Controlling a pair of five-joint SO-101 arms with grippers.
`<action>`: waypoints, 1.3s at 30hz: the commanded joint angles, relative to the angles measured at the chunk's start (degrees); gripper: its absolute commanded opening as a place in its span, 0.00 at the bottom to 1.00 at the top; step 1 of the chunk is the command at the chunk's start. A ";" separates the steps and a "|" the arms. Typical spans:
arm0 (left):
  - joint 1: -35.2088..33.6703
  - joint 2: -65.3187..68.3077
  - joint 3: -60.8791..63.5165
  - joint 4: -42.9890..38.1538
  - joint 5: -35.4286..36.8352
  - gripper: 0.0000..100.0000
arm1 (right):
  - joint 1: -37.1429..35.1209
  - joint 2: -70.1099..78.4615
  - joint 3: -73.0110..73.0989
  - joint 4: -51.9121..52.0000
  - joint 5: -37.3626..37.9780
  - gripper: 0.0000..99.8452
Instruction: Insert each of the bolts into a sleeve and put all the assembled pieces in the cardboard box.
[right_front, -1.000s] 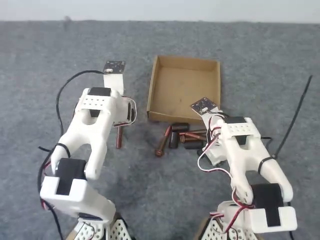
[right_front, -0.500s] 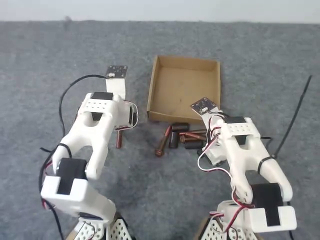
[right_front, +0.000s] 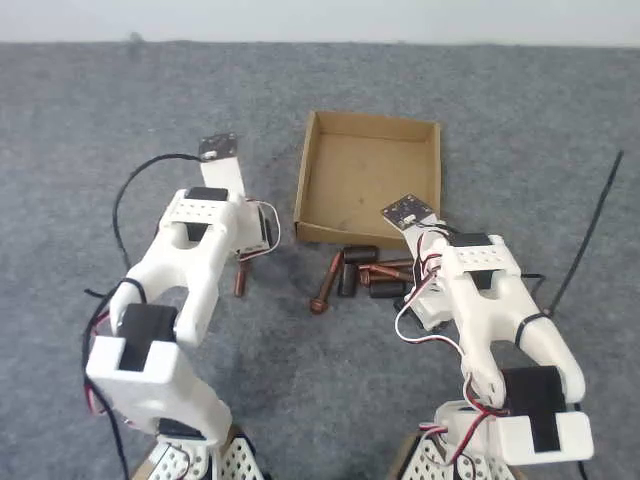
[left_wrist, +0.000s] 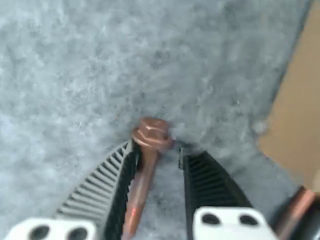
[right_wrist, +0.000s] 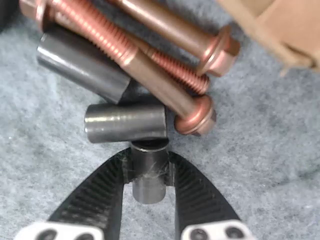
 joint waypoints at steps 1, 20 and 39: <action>-0.53 -0.26 -1.71 -0.44 1.58 0.12 | -0.57 0.04 -2.55 0.57 -0.09 0.01; 1.67 -0.53 -1.98 -0.26 -4.84 0.01 | -0.57 0.04 -2.55 0.57 -0.09 0.01; 2.02 -11.25 7.96 -10.29 -4.84 0.01 | 6.02 -0.48 -3.78 6.81 1.41 0.01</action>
